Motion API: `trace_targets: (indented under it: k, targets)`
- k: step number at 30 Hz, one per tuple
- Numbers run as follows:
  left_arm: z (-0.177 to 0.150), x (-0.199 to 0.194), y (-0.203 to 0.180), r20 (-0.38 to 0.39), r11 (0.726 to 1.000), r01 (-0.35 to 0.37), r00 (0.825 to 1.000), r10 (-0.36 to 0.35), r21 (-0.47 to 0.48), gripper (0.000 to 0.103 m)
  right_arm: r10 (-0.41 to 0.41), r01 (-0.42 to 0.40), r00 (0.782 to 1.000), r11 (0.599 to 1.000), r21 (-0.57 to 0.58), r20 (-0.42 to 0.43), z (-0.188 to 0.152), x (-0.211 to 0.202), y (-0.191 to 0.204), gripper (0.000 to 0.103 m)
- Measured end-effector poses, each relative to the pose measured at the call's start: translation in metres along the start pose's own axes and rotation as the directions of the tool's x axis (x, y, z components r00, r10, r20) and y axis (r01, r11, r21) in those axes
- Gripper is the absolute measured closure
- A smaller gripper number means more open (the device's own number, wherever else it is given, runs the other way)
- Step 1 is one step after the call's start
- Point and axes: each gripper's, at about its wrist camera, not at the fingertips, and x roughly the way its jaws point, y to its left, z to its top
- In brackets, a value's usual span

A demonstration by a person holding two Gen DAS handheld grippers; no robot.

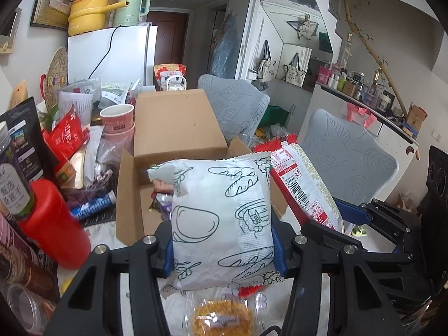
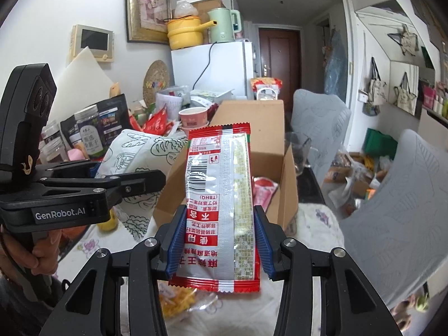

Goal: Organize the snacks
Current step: 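Carry the white bag and red-white packet with both tools over the box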

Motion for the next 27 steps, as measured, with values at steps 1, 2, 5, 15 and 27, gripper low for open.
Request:
trace_targets:
  k: [1,2,5,15,27]
  targets:
    - [0.005,0.003,0.002,0.009,1.000,-0.003,1.000,0.003,-0.001,0.051,0.000,0.000,1.000,1.000,-0.001,0.002,0.003,0.003,-0.002,0.058]
    - [0.009,0.007,0.003,0.016,1.000,-0.006,1.000,0.006,-0.002,0.051,-0.001,0.001,1.000,1.000,-0.002,0.006,0.008,0.008,-0.003,0.058]
    - [0.024,0.017,0.009,0.037,1.000,-0.011,0.999,0.011,-0.003,0.051,-0.003,0.003,1.000,1.000,-0.007,0.022,0.020,0.018,-0.009,0.058]
    - [0.066,0.048,0.022,0.093,1.000,-0.029,0.995,0.029,0.002,0.051,-0.021,0.022,0.999,0.999,-0.029,0.041,0.054,0.057,-0.023,0.058]
    - [0.079,0.090,0.044,0.094,0.991,-0.137,0.986,0.137,-0.004,0.051,-0.004,0.005,1.000,0.999,-0.040,0.022,0.076,0.114,-0.023,0.058]
